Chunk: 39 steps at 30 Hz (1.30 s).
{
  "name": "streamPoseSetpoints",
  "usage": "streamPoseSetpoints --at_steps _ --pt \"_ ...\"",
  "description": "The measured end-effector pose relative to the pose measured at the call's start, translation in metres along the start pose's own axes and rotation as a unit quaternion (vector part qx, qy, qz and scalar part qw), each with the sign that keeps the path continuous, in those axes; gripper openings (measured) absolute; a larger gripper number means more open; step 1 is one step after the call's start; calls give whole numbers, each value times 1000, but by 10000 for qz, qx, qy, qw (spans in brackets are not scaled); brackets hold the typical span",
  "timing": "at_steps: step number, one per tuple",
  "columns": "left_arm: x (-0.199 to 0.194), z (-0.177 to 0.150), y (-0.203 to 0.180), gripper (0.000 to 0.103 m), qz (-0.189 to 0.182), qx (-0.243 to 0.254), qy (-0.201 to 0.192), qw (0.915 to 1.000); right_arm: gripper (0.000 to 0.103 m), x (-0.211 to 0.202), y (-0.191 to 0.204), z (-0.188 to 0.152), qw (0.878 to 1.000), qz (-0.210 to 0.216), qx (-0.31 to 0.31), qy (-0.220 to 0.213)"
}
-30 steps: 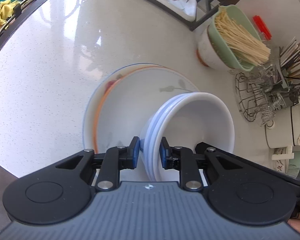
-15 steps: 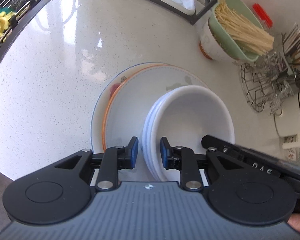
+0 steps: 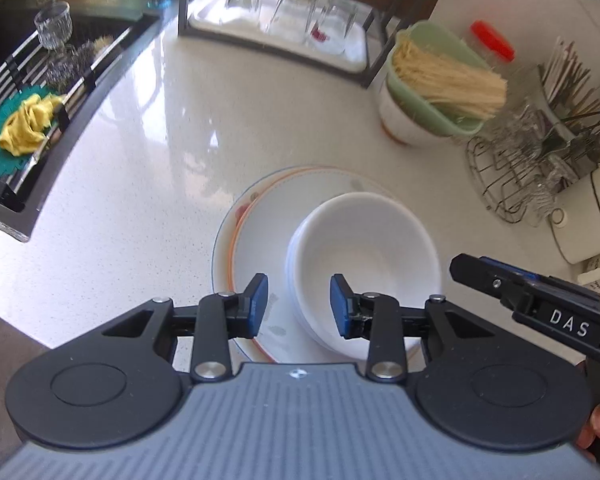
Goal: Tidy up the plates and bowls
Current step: 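Lower the stacked bowls onto the plate stack center with both tools, then open both tools and pull them back from the bowl stack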
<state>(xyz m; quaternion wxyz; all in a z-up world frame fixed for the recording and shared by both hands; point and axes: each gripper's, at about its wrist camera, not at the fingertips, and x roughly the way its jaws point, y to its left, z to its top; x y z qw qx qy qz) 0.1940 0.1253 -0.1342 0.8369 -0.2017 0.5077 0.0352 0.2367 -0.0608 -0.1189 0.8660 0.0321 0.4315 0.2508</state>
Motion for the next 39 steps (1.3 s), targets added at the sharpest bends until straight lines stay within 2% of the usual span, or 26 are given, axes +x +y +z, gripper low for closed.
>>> streamPoseSetpoints --at_steps 9,19,24,33,39 --pt "-69 -14 -17 39 -233 -118 -352 9990 35 -64 8 -5 9982 173 6 -579" --pt "-153 -59 -42 39 115 106 -1278 9917 35 -149 12 -31 9913 239 -175 -1280" --pt "-175 -88 -45 39 173 94 -1442 9893 35 -177 14 -55 9870 219 -354 -1550" --pt "-200 -145 -56 40 262 240 -1496 9881 35 -205 17 -102 9870 198 -398 -1542" --pt "-210 -171 -57 52 303 318 -1425 9888 35 -219 23 -120 9864 99 -450 -1576"
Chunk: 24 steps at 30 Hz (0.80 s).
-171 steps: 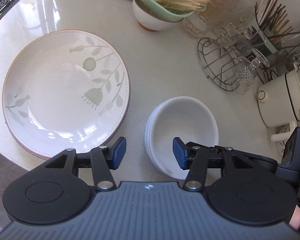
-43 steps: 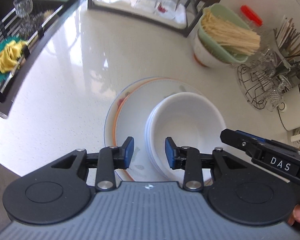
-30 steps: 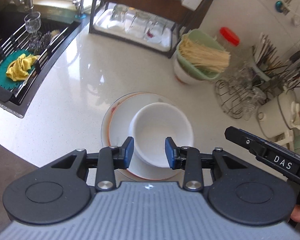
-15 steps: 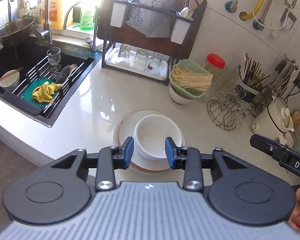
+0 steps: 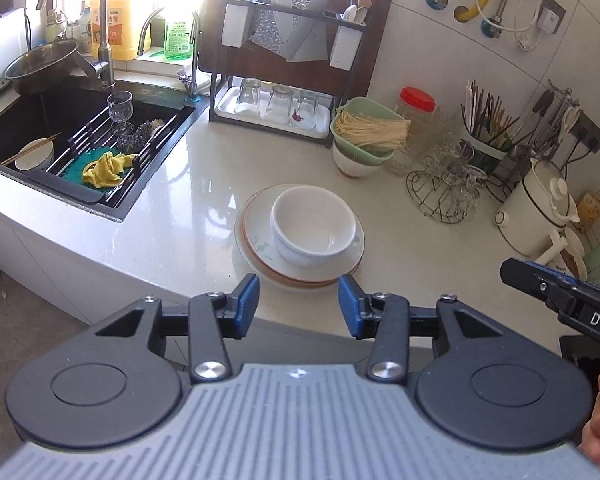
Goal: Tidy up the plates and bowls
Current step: 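Open both tools and pull them back from the bowl stack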
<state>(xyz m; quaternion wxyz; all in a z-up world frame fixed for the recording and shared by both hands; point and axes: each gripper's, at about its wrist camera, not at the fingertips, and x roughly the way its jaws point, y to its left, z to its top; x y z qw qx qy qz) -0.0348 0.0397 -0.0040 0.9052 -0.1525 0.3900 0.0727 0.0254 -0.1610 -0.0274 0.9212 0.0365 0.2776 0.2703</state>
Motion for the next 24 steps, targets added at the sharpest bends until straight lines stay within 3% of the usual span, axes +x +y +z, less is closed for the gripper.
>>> streamPoseSetpoints --at_steps 6,19,20,24 --pt "-9 -5 2 59 -26 100 13 9999 52 -5 3 -11 9999 -171 4 11" --pt "-15 9 21 74 -12 392 -28 9992 54 -3 16 -23 9986 -518 79 -2" --pt "-15 9 22 80 -1 418 -27 9991 60 -2 17 -25 9985 -533 81 -2" --pt "-14 6 29 86 -7 509 -15 9987 78 -1 19 -32 9980 -614 133 -34"
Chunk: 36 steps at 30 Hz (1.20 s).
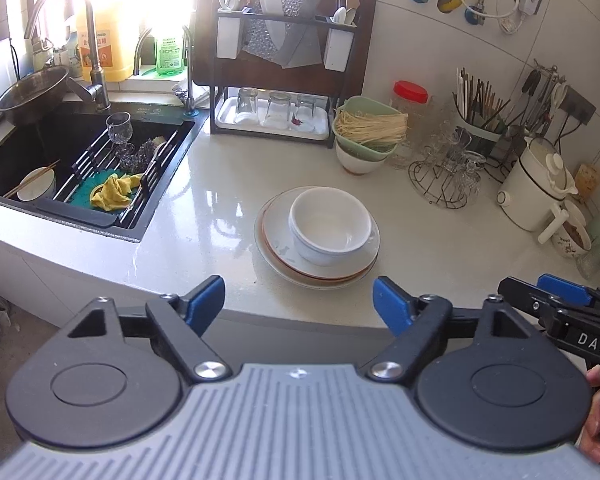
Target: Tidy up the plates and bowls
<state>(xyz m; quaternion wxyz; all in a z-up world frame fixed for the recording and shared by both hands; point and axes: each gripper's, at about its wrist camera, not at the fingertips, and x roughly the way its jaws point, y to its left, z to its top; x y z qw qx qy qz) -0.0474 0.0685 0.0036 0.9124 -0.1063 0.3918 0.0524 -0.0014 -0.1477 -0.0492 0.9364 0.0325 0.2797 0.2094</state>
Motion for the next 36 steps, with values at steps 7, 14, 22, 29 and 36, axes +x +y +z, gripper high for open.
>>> streamPoseSetpoints --at_steps 7,14,22,29,36 --pt "-2 -6 1 89 63 89 9 9999 79 -5 5 -1 10000 -64 -4 -72" --pt "-4 -11 1 95 129 29 -14 9999 79 -5 6 -4 9999 -55 -70 -55" --pt "-7 -13 -1 99 120 47 -34 9999 90 -7 2 -6 9999 -89 14 -77" --pt "-12 -14 -1 99 76 16 -91 9999 93 -9 -2 -7 9998 -94 142 -137" --pt "-9 -13 0 99 58 36 -79 9999 93 -9 -1 -7 9997 -114 190 -143"
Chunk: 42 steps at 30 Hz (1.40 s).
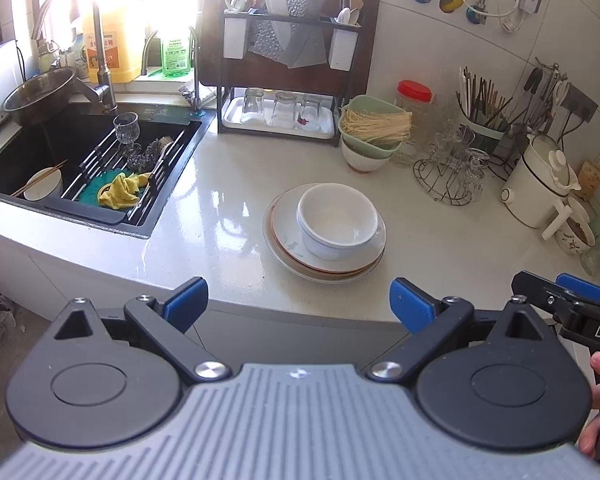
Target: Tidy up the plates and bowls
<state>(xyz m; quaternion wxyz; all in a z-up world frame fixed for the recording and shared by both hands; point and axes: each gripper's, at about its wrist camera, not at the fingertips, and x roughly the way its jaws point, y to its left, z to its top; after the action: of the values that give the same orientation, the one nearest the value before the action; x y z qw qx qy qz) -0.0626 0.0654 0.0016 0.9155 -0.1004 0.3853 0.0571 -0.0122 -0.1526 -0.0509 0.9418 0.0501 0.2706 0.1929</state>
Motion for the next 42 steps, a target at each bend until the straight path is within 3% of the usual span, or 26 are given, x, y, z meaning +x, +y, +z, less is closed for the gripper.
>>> streamPoseSetpoints --at_steps 42 --pt "13 -1 3 99 110 -42 216 9997 93 6 2 -7 9999 -26 61 145"
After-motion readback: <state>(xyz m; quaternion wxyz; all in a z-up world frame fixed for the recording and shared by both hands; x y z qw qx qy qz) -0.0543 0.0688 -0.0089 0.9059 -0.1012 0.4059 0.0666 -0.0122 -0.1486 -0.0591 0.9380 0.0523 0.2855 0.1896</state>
